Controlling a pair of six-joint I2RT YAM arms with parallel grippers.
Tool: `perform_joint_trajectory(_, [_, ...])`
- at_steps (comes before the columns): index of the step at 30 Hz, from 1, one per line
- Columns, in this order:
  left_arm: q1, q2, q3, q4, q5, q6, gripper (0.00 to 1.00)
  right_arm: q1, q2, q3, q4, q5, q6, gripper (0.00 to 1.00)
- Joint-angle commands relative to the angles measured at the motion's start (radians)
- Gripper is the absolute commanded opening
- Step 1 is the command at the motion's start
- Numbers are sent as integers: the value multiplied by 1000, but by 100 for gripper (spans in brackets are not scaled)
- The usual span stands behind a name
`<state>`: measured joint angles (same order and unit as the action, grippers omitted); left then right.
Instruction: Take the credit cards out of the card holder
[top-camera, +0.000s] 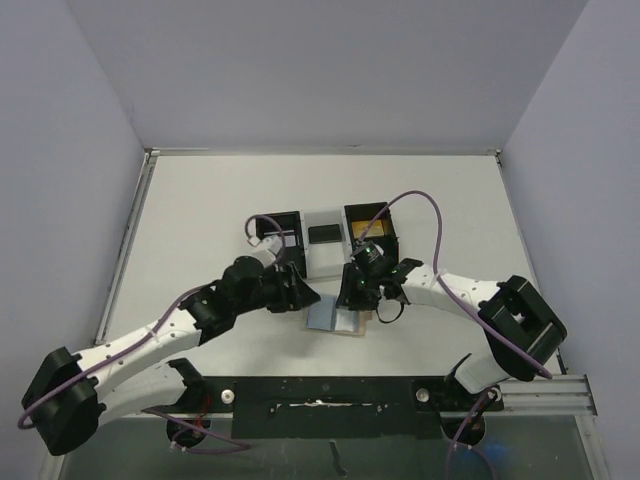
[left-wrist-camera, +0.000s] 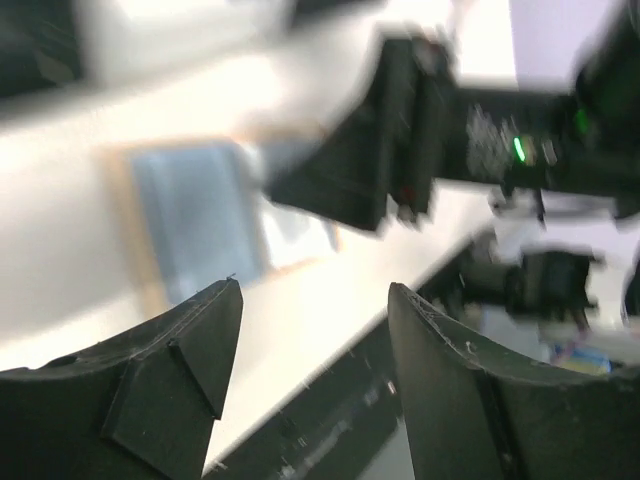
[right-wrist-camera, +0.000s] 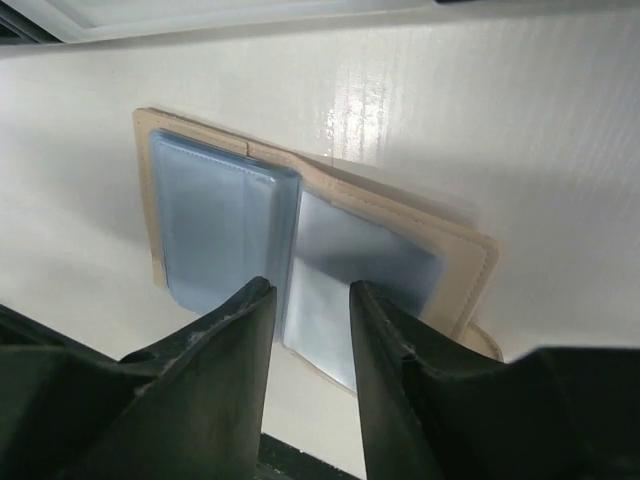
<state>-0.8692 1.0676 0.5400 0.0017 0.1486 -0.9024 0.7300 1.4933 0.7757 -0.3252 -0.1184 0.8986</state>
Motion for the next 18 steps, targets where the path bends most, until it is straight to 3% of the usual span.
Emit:
perform_joint_trajectory(1, [213, -48, 30, -244, -42, 91, 60, 45, 22, 84, -15, 93, 15, 40])
perform_joint_trajectory(7, [394, -58, 4, -241, 68, 111, 63, 133, 105, 172, -41, 190, 60, 57])
perform_joint_trajectory(10, [412, -61, 1, -250, 83, 114, 63, 180, 168, 255, -122, 287, 86, 68])
perform_joint_trajectory(18, [415, -125, -43, -257, 92, 94, 64, 250, 287, 372, -248, 361, 87, 77])
